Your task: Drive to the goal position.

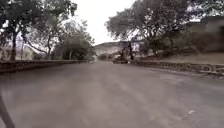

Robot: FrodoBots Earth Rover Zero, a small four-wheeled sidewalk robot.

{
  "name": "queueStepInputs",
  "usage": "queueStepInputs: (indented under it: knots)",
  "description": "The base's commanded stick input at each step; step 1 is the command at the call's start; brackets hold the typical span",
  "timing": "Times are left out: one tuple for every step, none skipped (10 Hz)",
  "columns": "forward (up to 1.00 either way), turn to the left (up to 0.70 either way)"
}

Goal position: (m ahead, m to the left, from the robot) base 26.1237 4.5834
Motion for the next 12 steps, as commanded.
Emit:
queueStepInputs:
  knots:
    - [0.70,0.00]
    - [0.70,0.00]
    - [0.70,0.00]
    - [0.70,0.00]
    - [0.70,0.00]
    - [0.70,0.00]
    - [0.70,0.00]
    - [0.70,0.00]
    - [0.70,0.00]
    - [0.70,0.00]
    - [0.70,0.00]
    - [0.70,0.00]
